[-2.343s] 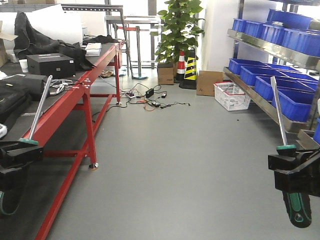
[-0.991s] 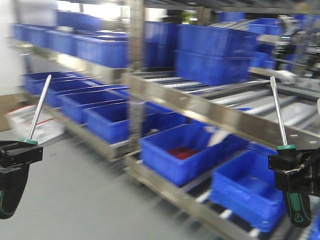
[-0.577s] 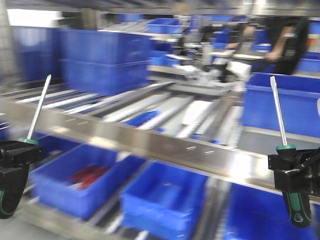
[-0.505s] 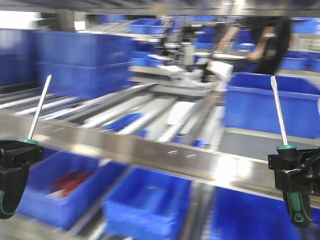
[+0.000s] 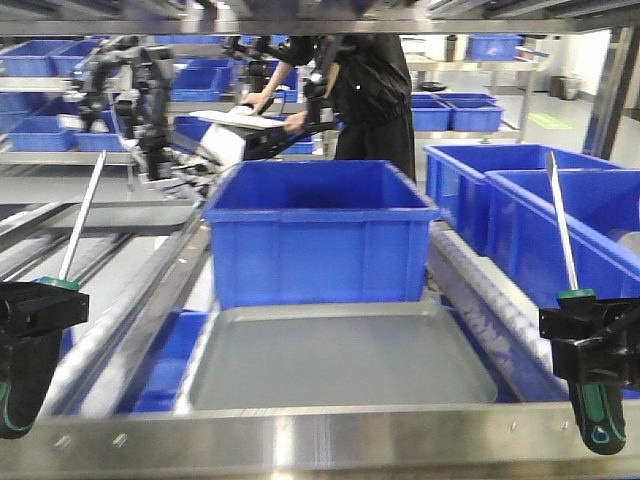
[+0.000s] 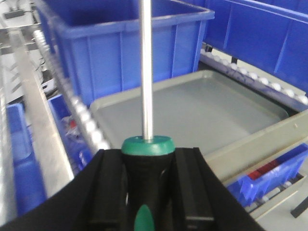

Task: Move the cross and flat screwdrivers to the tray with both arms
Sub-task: 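Lower both held screwdrivers over the grey metal tray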

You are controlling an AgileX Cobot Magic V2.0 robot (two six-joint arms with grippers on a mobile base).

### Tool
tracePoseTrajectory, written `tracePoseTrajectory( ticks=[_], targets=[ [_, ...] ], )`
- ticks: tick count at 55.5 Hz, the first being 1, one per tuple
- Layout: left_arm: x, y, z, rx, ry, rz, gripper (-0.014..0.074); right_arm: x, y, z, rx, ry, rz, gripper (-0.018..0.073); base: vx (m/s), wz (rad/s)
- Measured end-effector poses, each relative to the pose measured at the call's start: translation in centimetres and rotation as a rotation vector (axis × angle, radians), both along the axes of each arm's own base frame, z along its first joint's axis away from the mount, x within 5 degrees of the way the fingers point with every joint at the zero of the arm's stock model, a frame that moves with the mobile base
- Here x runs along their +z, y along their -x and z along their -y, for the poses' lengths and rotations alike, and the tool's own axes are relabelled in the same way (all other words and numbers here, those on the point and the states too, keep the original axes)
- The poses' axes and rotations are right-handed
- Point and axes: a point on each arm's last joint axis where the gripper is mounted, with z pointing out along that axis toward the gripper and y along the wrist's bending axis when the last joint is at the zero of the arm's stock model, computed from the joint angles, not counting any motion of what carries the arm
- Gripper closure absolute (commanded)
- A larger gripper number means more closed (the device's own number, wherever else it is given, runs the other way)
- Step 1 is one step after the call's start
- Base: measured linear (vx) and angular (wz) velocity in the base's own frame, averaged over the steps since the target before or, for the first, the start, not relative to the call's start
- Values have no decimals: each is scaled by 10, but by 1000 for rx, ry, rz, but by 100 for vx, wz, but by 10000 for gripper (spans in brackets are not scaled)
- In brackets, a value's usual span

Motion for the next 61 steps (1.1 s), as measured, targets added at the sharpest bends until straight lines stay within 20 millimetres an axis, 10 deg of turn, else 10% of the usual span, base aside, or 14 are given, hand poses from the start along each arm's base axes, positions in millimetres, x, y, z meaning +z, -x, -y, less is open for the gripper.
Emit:
tracePoseTrajectory(
  ticks=[61],
  targets=[
    [0,0,0,0,0,0,594,0,0,0,0,-1,0,567,18,-2]
  ],
)
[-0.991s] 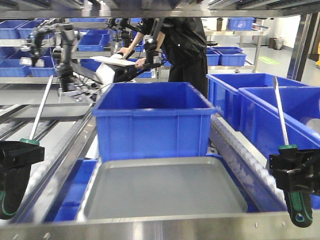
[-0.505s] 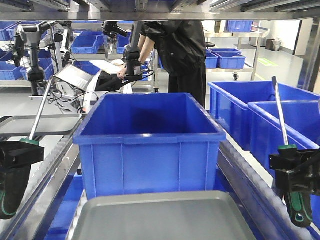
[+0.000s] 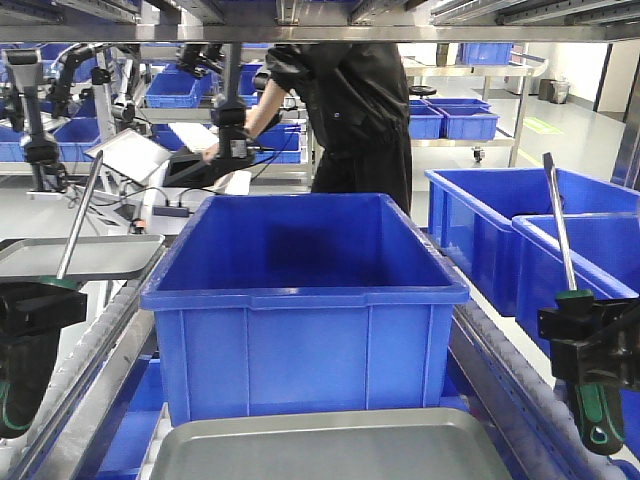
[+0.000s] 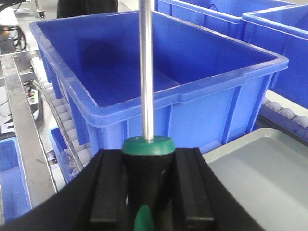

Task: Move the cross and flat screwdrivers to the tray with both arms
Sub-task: 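Lower both held screwdrivers over the grey metal tray, then open both grippers to lay the screwdrivers flat in the tray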

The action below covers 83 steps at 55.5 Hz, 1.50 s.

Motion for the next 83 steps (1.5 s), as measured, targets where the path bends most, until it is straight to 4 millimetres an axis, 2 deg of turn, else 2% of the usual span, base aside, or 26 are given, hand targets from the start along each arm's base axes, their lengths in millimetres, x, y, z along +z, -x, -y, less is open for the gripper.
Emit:
tracePoseTrajectory(
  ticks=[11,24,43,53,67,76,83],
  targets=[
    [1,-1,-1,9,0,12,594,0,0,0,0,-1,5,567,0,0],
    [3,-2,-2,28,3,33,594,12,-5,-1,-9,-39,138,567,0,0],
    [3,-2,0,24,46,22,594,10,-4,-3,-1,-82,102,567,0,0],
    [0,-5,17,-62,223,-78,594,-16,-13,-15,72,-98,-134,567,0,0],
    [-45,-25,63,-271,211,-352,589,-54,-41,-36,142,-180,-371,558,0,0],
    [-70,-40,76,-284,196,-450,557,-81,-58,-42,144,-156,-494,515,0,0],
    [-88,-53,80,-267,185,-508,489,-95,-67,-45,138,-147,-546,428,0,0]
  ],
)
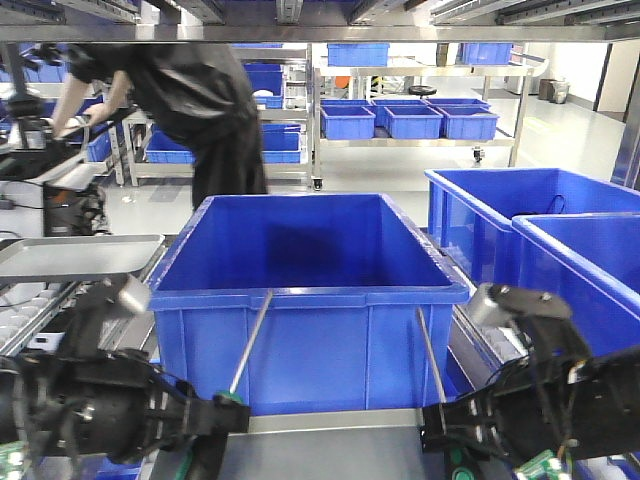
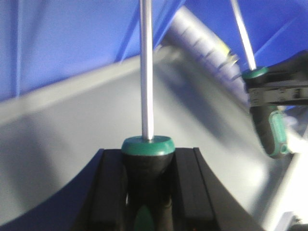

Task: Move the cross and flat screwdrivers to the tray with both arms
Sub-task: 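Open both grippers to lay the screwdrivers flat in the tray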

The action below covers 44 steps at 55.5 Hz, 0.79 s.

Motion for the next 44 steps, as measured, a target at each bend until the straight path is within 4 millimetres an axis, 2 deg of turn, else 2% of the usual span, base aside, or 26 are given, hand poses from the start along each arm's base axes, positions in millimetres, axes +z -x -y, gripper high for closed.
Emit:
tracePoseTrajectory(
  ticks=[12,14,21,28,34,39,44],
  targets=[
    [-25,-13,5,-2,-26,-80,286,-14,-8,-2,5,19,-47,218,0,0],
    [-27,-14,5,-5,-28,-91,248,-16,-9,-2,8,22,-54,166,0,0],
    [-32,-15,6,-13,-31,-109,130,-18,-10,-3,10,24,-62,73,0,0],
    [-31,-15,6,-12,-27,-111,55,-18,-10,-3,10,22,-63,47,0,0],
    [-29,-16,6,-5,-25,-97,46,-14,-7,-2,8,16,-46,47,0,0],
    [-16,-17,4,19,-18,-34,45,1,0,0,7,2,16,47,0,0],
    [9,-12,-1,61,1,73,48,20,10,4,14,-6,110,47,0,0]
  ],
)
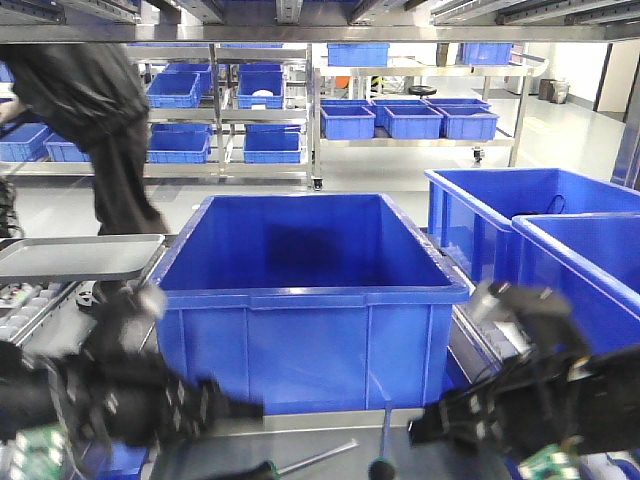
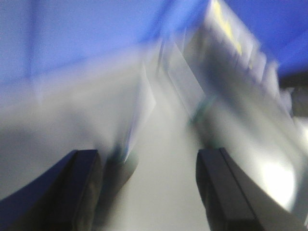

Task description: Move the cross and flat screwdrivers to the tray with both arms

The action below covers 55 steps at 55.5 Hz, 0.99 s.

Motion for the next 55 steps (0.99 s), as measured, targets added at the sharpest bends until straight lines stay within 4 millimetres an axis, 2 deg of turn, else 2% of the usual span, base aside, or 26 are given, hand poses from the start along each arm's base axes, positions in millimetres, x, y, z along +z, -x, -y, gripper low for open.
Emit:
tracePoseTrajectory(
  ticks=[6,13,22,40,44,48,53,55],
  targets=[
    [29,10,-8,50,30,121,48,19,12,4,1,-12,95,47,0,0],
    [47,21,-13,69,50,189,48,35,25,8,2,-27,157,47,0,0],
    [50,24,-14,68,56,200,48,44,34,10,1,-38,195,47,0,0],
    [50,23,-14,73,53,203,66,45,35,11,2,-37,198,47,0,0],
    [51,25,-16,74,25,229,102,45,35,11,2,-37,198,47,0,0],
    [50,33,-23,89,-38,265,175,45,35,11,2,-37,198,47,0,0],
    [49,59,-42,175,-105,329,273,45,35,11,2,-37,198,47,0,0],
    [42,69,-51,224,-131,347,319,45,35,11,2,-37,198,47,0,0]
  ],
)
